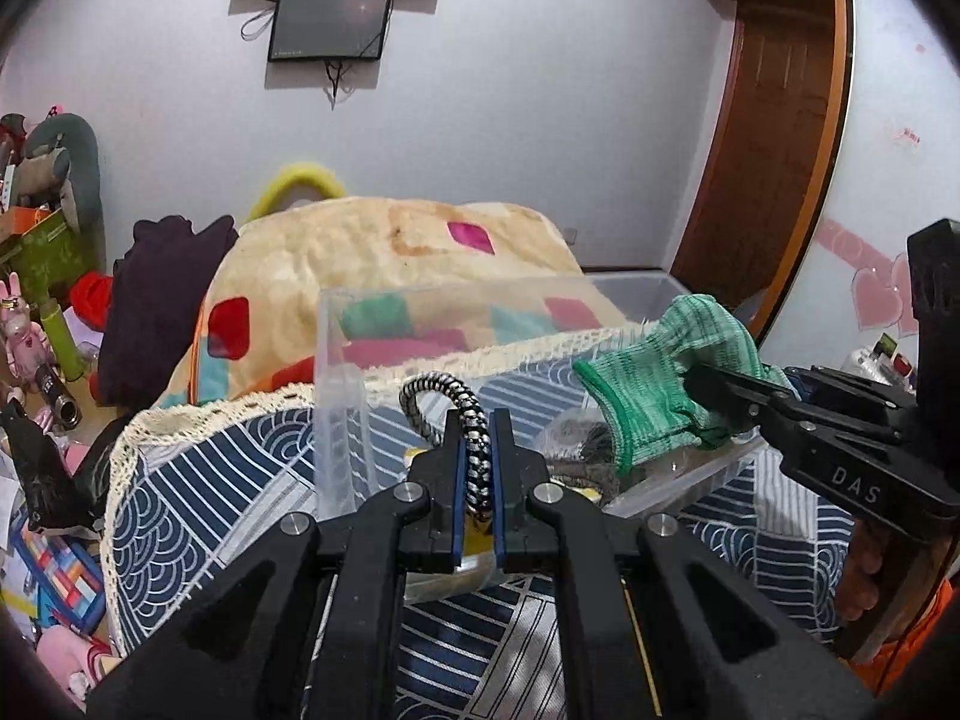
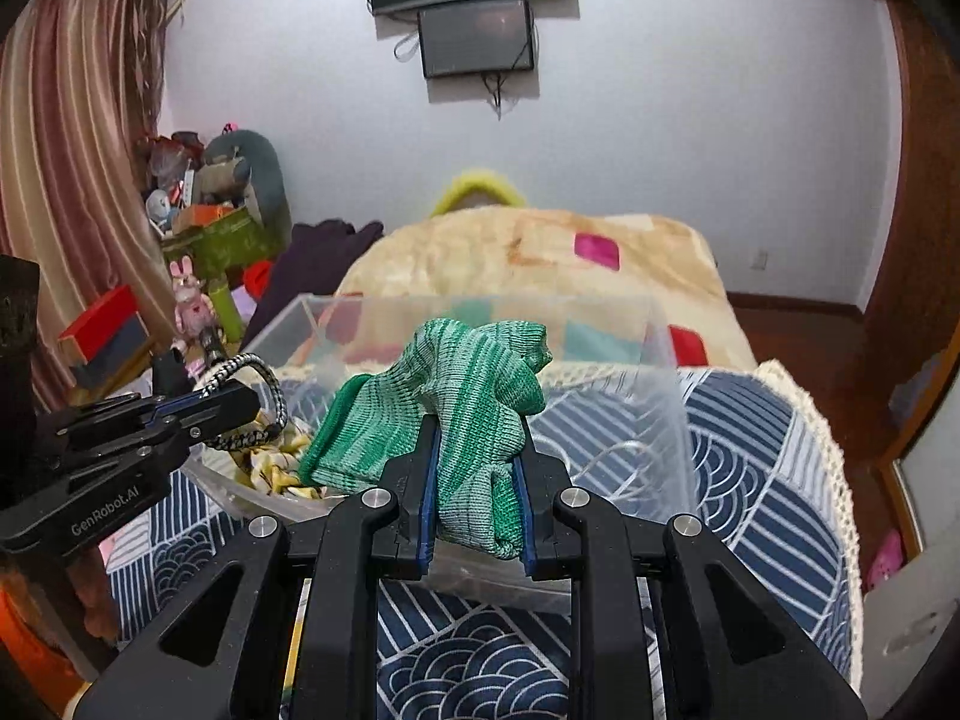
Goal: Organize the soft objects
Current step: 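Drop the bracelet into the box with the left tool while the right tool releases the green cloth inside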
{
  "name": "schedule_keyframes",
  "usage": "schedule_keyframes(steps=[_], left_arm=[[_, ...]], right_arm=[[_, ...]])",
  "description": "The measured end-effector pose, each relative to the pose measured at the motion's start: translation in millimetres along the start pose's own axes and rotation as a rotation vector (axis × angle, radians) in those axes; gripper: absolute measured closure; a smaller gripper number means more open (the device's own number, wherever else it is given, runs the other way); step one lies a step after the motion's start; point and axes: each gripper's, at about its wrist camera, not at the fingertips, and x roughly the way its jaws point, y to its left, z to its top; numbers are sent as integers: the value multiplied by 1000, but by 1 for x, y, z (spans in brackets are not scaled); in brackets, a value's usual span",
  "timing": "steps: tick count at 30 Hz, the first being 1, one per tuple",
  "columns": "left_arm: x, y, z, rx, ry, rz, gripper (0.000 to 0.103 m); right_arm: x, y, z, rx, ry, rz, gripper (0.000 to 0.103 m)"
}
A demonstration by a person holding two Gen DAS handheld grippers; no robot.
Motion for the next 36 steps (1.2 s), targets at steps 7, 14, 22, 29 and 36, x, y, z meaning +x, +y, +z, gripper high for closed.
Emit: schedule_keyframes(steps=[7, 14, 22, 29, 36], left_arm=[[5, -2, -9, 23, 36, 26, 96], [-6, -4, -13, 34, 36, 39, 79], [-30, -6, -21, 45, 22, 46, 60], [-52, -9, -30, 40, -3, 56, 49], [-68, -25, -50, 67, 7, 33, 42]], right_arm=[[2, 3, -6, -43, 12, -39, 79], [-9, 4, -10, -90, -7, -74, 59], [-31, 7, -15, -127, -44, -77, 48], [-52, 10, -22, -125, -65, -24, 47], [-64, 17, -42, -138, -60, 18, 37]])
